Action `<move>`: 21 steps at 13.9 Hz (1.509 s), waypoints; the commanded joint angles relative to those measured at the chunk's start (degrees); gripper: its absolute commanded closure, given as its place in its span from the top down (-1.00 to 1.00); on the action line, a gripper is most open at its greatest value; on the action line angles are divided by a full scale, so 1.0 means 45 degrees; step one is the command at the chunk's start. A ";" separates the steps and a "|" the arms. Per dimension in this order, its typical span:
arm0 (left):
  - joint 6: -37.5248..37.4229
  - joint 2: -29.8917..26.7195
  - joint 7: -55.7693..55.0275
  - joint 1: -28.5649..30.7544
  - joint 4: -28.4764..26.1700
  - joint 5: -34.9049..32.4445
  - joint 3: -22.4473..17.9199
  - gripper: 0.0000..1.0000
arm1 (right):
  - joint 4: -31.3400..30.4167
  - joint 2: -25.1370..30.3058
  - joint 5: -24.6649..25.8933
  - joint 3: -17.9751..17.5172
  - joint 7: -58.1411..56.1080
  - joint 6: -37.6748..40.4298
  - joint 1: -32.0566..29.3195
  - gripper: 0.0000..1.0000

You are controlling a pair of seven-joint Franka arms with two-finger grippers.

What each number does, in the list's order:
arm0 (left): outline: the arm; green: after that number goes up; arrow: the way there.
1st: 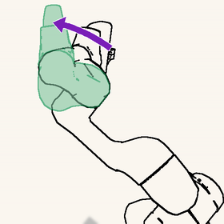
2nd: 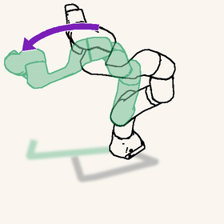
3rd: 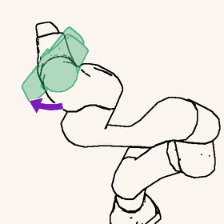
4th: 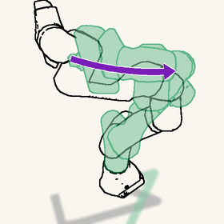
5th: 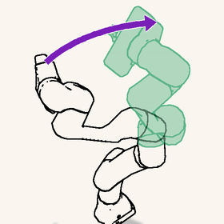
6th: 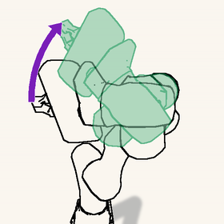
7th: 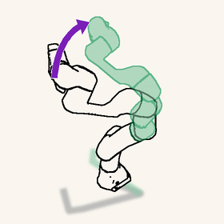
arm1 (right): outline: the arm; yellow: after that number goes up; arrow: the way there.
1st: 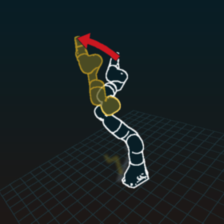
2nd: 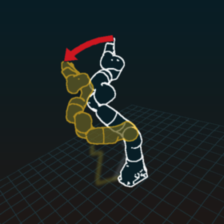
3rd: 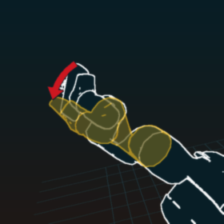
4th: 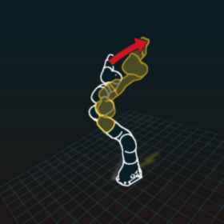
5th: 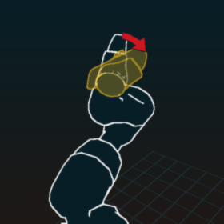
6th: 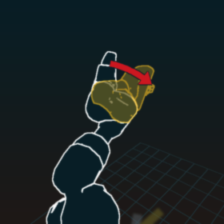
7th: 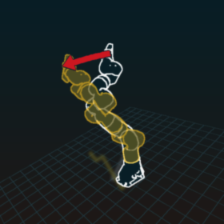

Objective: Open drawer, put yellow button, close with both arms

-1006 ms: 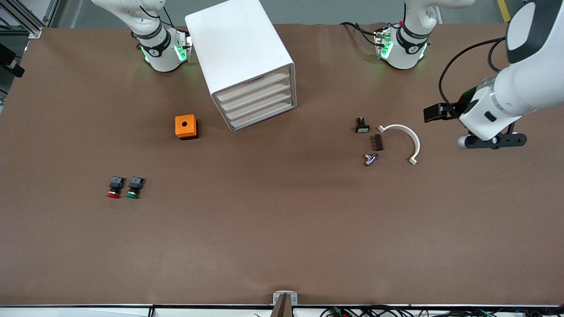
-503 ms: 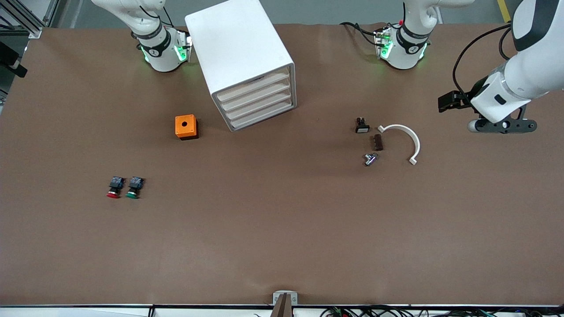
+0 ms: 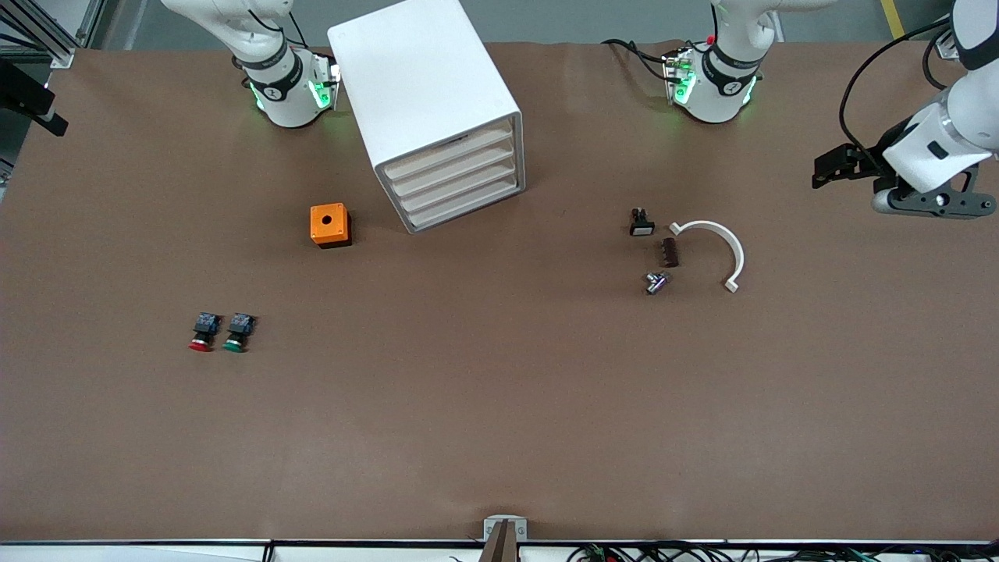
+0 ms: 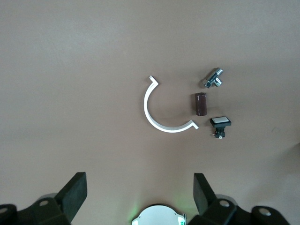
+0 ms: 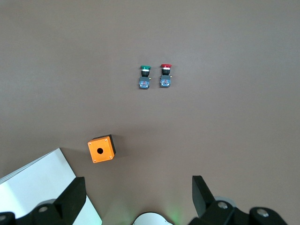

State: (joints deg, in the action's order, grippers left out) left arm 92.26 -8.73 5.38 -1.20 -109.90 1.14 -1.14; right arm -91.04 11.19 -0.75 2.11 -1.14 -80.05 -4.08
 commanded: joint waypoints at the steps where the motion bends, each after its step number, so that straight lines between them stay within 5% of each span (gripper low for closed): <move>1: 0.0433 -0.0580 0.0171 0.0090 -0.0403 -0.0214 0.0155 1.00 | -0.0158 0.0268 0.0167 -0.0039 -0.0040 0.0054 0.0087 1.00; 13: -0.0600 -0.0346 -0.0728 -0.0027 0.2799 -0.0214 0.0721 1.00 | -0.0139 0.0229 0.0148 -0.0039 -0.0001 -0.0141 0.0321 1.00; 21: -0.0933 -0.0230 -0.0767 -0.0085 0.3092 -0.0058 0.0741 1.00 | -0.0139 0.0229 0.0148 -0.0039 0.0019 -0.0141 0.0751 1.00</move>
State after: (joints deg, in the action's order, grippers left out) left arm 89.07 -10.28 2.60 -1.50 -97.30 1.14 1.77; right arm -91.04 11.25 -0.75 1.85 -1.15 -80.33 -1.21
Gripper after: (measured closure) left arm 0.000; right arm 0.000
